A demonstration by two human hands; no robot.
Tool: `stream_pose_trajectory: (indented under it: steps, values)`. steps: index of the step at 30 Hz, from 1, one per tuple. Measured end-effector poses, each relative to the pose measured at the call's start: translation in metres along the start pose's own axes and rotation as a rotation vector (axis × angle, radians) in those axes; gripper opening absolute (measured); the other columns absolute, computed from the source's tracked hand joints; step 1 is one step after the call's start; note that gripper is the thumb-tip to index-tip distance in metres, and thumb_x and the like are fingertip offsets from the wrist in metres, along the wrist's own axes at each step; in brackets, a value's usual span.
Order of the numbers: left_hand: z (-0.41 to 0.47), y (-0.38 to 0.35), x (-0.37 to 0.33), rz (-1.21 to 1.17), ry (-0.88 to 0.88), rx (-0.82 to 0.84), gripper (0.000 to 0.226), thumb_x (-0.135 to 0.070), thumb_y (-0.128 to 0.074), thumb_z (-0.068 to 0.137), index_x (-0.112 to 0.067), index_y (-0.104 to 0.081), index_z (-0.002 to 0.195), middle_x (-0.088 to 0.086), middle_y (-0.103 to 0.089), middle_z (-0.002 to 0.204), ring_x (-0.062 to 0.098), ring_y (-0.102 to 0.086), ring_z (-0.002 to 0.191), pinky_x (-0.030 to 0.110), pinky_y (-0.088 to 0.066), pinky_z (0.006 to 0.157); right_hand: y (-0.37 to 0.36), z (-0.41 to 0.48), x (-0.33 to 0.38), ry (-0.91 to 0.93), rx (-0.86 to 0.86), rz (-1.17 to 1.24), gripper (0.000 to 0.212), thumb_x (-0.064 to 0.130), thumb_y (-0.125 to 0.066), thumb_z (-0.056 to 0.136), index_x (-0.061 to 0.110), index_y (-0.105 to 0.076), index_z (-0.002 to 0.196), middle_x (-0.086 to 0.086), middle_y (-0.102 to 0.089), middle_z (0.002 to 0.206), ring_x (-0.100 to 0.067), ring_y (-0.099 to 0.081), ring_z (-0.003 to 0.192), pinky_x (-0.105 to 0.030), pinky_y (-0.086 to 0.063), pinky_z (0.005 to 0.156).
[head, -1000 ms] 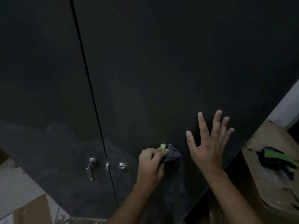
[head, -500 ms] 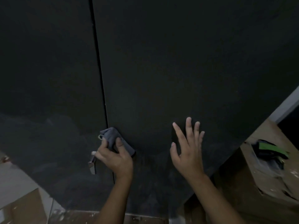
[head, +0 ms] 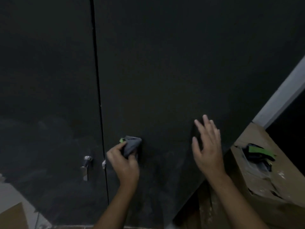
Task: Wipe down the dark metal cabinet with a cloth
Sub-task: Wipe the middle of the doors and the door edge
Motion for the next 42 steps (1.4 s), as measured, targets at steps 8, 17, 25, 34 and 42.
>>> stream_pose_trajectory:
  steps: [8, 17, 25, 34, 42]
  values:
    - [-0.024, -0.033, -0.044, -0.109, 0.031, -0.129, 0.039, -0.001, -0.079, 0.079, 0.002, -0.060, 0.113, 0.013, -0.051, 0.110, 0.006, -0.051, 0.103, 0.005, -0.035, 0.095, 0.063, 0.012, -0.088, -0.416, -0.267, 0.358, 0.066, 0.031, -0.055, 0.102, 0.023, -0.019, 0.157, -0.004, -0.019, 0.163, -0.002, -0.020, 0.142, -0.028, -0.024, 0.115]
    - [-0.101, -0.151, -0.108, -0.136, -0.413, 0.115, 0.048, -0.001, -0.070, 0.077, -0.020, -0.063, 0.120, -0.002, -0.048, 0.103, 0.021, -0.060, 0.100, 0.024, -0.047, 0.094, 0.045, 0.008, -0.156, -0.462, -0.145, 0.441, 0.048, 0.044, -0.043, 0.104, 0.018, -0.053, 0.143, 0.009, -0.062, 0.133, 0.004, -0.056, 0.118, -0.025, -0.048, 0.102]
    - [-0.182, -0.225, -0.113, 0.150, -0.888, 0.454, 0.046, -0.013, -0.069, 0.089, -0.022, -0.056, 0.132, 0.006, -0.051, 0.124, 0.023, -0.055, 0.087, 0.035, -0.047, 0.074, 0.031, 0.016, -0.194, -0.548, 0.117, 0.814, 0.064, 0.060, -0.064, 0.080, 0.015, -0.060, 0.125, 0.012, -0.065, 0.105, 0.015, -0.061, 0.088, -0.008, -0.048, 0.079]
    - [-0.172, -0.202, -0.101, 0.253, -0.849, 0.411, 0.041, -0.010, -0.068, 0.087, -0.024, -0.058, 0.125, -0.002, -0.052, 0.111, 0.019, -0.055, 0.091, 0.028, -0.043, 0.083, 0.032, 0.021, -0.205, -0.363, 0.199, 0.671, 0.052, 0.044, -0.060, 0.087, 0.005, -0.071, 0.121, 0.018, -0.069, 0.097, 0.024, -0.058, 0.082, -0.001, -0.042, 0.071]
    - [-0.175, -0.213, -0.119, 0.290, -0.842, 0.248, 0.043, -0.018, -0.069, 0.089, -0.021, -0.055, 0.129, 0.003, -0.046, 0.120, 0.019, -0.047, 0.104, 0.034, -0.052, 0.079, 0.028, 0.011, -0.205, -0.406, 0.179, 0.859, 0.048, 0.041, -0.062, 0.087, 0.010, -0.068, 0.124, 0.023, -0.067, 0.103, 0.017, -0.062, 0.095, -0.003, -0.045, 0.076]
Point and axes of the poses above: each hand's wrist, its own z-axis towards the middle knuckle, its own y-axis out of the back of the hand, x = y × z, the point moved 6 cm from there along z, towards the middle knuckle
